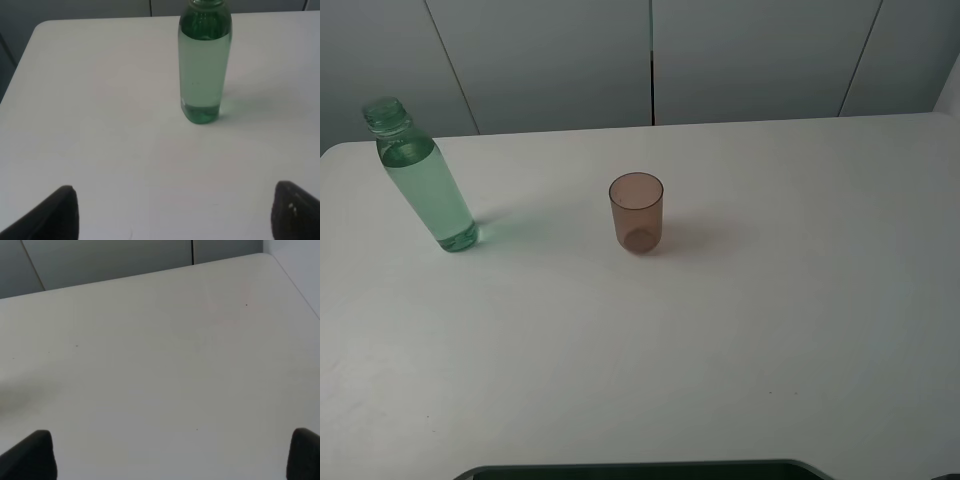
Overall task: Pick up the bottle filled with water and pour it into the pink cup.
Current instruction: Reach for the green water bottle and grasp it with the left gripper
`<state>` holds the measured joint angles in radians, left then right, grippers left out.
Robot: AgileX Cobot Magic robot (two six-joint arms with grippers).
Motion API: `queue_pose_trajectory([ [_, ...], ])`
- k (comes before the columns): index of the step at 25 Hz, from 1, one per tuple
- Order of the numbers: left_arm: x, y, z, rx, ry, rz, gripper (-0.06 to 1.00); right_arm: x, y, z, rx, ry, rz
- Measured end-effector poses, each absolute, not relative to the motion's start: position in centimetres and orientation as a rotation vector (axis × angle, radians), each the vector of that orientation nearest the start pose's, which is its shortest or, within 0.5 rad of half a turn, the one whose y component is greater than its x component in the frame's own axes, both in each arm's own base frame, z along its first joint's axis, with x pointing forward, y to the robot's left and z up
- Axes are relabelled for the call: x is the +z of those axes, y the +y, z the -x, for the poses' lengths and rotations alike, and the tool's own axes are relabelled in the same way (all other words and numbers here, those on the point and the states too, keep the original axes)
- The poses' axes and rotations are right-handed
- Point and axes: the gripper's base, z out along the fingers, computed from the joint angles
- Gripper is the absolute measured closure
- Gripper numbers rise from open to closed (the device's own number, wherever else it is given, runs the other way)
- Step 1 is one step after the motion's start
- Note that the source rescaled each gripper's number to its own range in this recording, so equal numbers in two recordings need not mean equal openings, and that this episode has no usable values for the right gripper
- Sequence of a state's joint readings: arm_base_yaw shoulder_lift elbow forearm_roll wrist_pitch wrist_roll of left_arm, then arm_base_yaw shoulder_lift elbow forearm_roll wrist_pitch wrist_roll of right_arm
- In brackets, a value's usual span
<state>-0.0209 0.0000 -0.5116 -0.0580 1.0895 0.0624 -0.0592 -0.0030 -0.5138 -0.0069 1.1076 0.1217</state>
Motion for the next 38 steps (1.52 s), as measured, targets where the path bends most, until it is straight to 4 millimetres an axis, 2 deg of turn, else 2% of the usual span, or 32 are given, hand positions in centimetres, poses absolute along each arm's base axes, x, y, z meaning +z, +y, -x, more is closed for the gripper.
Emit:
queue_pose_trajectory([
  [32,27.82,-0.42,0.76,-0.057,2.06,-0.061,-0.05,27.73,0.0,0.9,0.03,2.066,-0.188],
  [38,27.94,-0.16,0.75,-0.071,2.048,-0.131,-0.05,27.73,0.0,0.9,0.03,2.066,-0.188],
])
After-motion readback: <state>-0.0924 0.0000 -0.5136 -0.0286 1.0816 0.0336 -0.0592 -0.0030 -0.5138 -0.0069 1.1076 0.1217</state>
